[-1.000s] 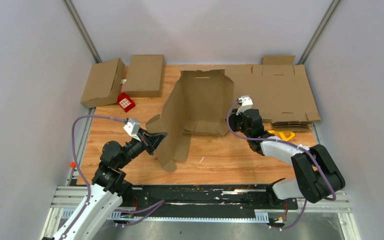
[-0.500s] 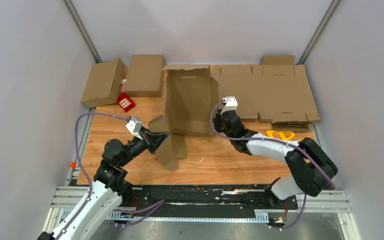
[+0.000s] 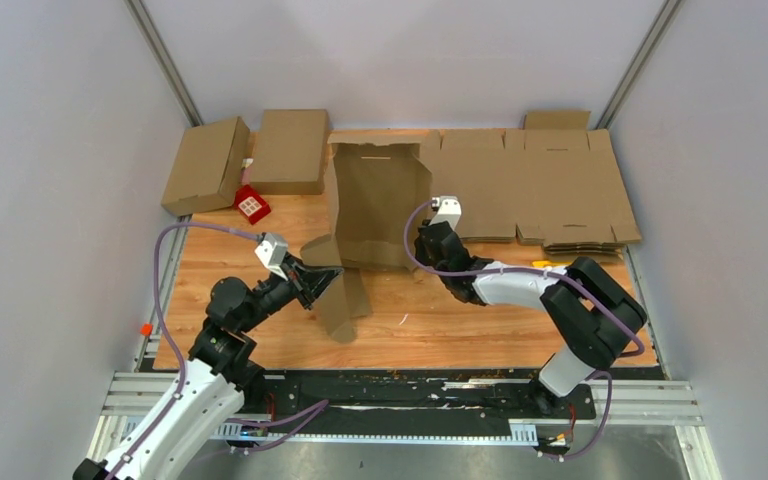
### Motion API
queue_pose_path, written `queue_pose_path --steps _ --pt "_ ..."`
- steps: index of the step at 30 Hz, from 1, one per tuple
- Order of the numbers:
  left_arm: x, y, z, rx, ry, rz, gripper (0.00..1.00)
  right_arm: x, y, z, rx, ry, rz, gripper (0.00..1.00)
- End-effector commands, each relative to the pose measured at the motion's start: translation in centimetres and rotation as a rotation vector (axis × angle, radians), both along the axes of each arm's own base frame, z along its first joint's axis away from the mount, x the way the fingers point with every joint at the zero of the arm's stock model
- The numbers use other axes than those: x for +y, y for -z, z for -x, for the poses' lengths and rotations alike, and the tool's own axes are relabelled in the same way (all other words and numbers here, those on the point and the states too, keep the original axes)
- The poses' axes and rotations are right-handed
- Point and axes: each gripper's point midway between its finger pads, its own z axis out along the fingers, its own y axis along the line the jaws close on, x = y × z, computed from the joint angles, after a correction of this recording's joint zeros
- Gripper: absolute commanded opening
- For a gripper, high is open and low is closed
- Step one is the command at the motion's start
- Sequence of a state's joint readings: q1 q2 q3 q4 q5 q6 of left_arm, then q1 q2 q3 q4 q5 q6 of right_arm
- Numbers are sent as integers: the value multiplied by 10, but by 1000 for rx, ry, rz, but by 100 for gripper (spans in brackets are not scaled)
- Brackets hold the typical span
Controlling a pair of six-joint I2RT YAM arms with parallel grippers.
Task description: Fold the paper box
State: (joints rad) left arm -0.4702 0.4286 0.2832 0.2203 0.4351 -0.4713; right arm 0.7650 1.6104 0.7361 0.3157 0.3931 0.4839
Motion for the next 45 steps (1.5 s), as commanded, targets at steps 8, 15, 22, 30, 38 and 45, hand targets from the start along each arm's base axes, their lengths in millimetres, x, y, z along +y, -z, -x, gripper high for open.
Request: queue_pose_path --steps 8,15,22,30,38,45 --pt "-14 21 12 121 88 10 4 80 -32 6 -8 -122 -239 0" --pt "-7 22 9 122 42 -29 3 61 -32 8 -30 -81 -172 0" --pt "-2 24 8 124 12 -60 3 36 -15 21 -52 -109 -52 0" --pt "-7 15 15 104 60 -22 4 4 -11 34 -118 -9 -14 0" --pt "-36 13 8 90 170 6 4 -38 -10 35 -106 166 85 0" --pt "-32 21 -2 72 119 -61 4 -22 -5 39 -112 39 88 6"
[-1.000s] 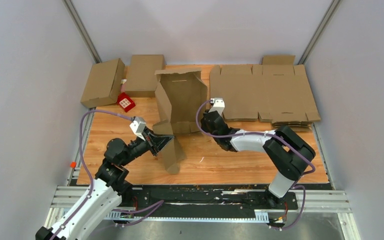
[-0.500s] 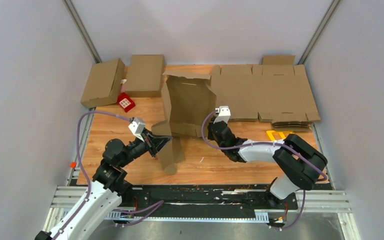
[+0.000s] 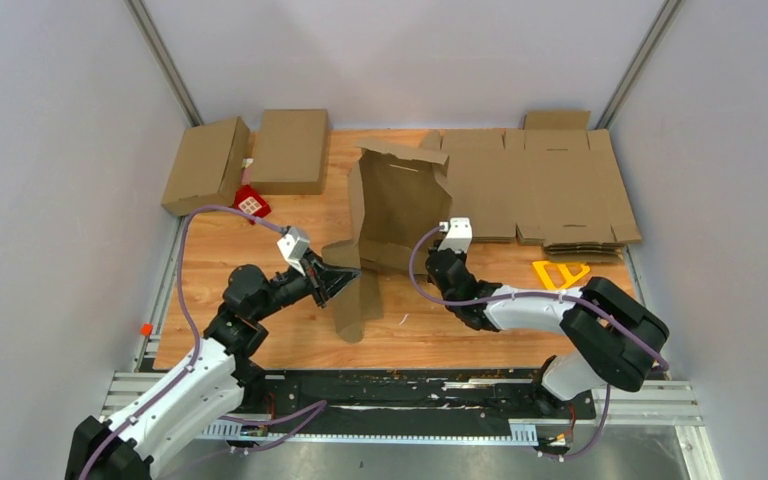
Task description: Fold the paper box
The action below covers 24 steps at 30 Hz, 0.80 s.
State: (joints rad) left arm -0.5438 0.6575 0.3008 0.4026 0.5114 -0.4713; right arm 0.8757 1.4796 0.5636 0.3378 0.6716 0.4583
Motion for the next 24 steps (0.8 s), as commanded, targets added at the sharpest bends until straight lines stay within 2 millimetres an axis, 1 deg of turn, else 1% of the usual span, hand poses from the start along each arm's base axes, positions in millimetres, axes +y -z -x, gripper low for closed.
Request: queue_pose_path --steps 1,4,7,9,11,13,18,24 --pt "5 12 -5 44 -44 -52 4 18 -8 3 -14 -84 -36 6" --pt "7 15 -10 50 -69 -69 4 18 -9 -4 -12 -94 -43 6" --pt "8 18 -22 54 -115 -93 5 15 -13 -15 -15 -101 -60 4" --pt "5 20 -28 64 -113 -100 4 10 -17 -20 -22 -79 -50 3" --pt "-2 20 -28 67 -78 -106 4 7 -19 -23 -25 -54 -37 3" --pt "-3 20 -28 65 -70 -104 4 5 -19 -24 -26 -49 -31 4" --pt "-3 22 -26 59 -66 -102 4 8 -17 -24 -12 -81 -14 15" --pt "-1 24 -27 67 -78 -120 5 -6 -14 -31 17 -59 -19 17"
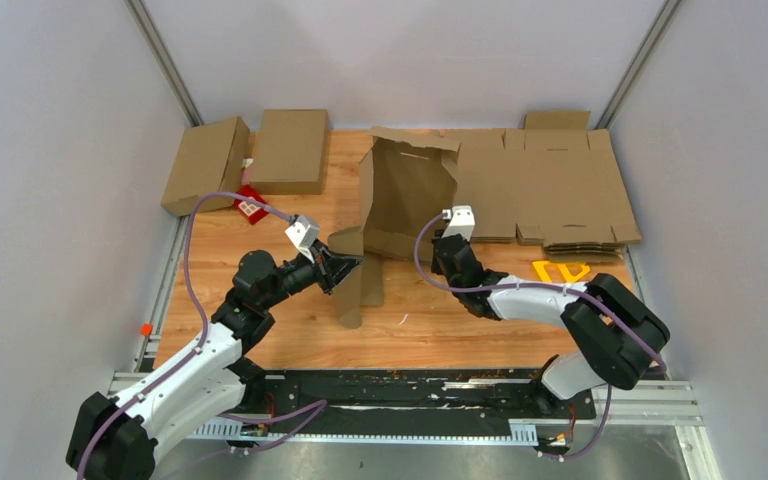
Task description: Fold the paper box
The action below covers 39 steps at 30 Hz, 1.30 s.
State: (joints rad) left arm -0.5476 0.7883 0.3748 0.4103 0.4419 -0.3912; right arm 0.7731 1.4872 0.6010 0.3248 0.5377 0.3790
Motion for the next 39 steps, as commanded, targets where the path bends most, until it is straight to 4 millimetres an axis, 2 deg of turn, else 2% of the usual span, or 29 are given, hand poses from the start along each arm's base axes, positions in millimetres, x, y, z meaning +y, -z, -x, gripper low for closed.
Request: queue_pose_path --steps 1,8,10,16,20,24,26,30,39 --pt "4 25 1 95 -19 -54 4 0 -12 -11 -8 -17 -44 19" --pt "2 28 0 109 -12 -64 4 -5 -18 -20 -8 -87 -83 40" --pt "2 30 0 112 -10 -67 4 0 -23 -19 -16 -130 -83 45" --pt "2 30 0 113 -10 -72 4 17 -30 -13 -20 -277 -90 71" --pt "1 30 1 112 -5 -71 4 27 -25 -6 20 -366 -75 80" --pt "2 24 6 114 9 -63 4 27 -20 -1 42 -392 -62 88" --pt "3 20 10 121 10 -54 4 24 -17 2 53 -394 -51 98" --pt "10 18 16 150 -15 -50 5 26 -9 8 81 -442 -21 100" --pt "14 22 18 171 -29 -66 5 38 -10 14 70 -552 -42 100"
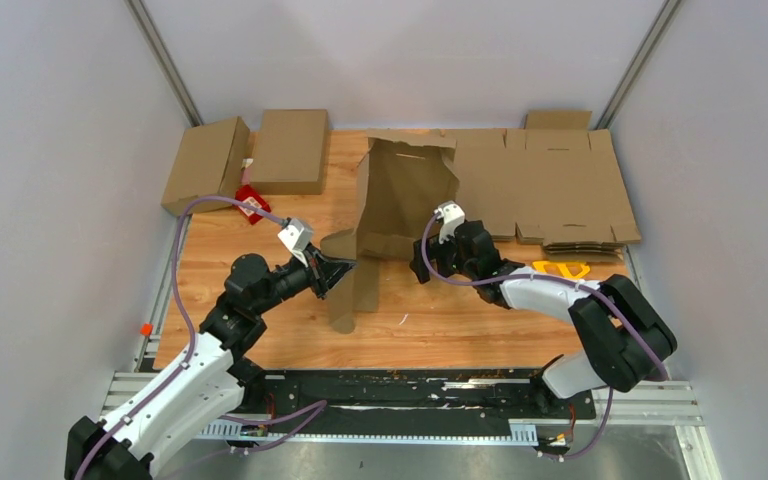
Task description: Fold the paper box
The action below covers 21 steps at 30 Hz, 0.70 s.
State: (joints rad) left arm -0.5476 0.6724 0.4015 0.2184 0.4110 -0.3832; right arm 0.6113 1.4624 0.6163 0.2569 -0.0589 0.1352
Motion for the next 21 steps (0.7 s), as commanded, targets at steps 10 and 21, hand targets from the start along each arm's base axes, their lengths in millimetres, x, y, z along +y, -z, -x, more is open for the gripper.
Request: queue_pose_path --steps 10,21 --pt "0 27 4 142 -2 -42 5 2 -19 -14 -43 -50 -69 100" --pt "-2 29 3 147 5 -43 6 14 -9 -10 -6 -154 -46 100"
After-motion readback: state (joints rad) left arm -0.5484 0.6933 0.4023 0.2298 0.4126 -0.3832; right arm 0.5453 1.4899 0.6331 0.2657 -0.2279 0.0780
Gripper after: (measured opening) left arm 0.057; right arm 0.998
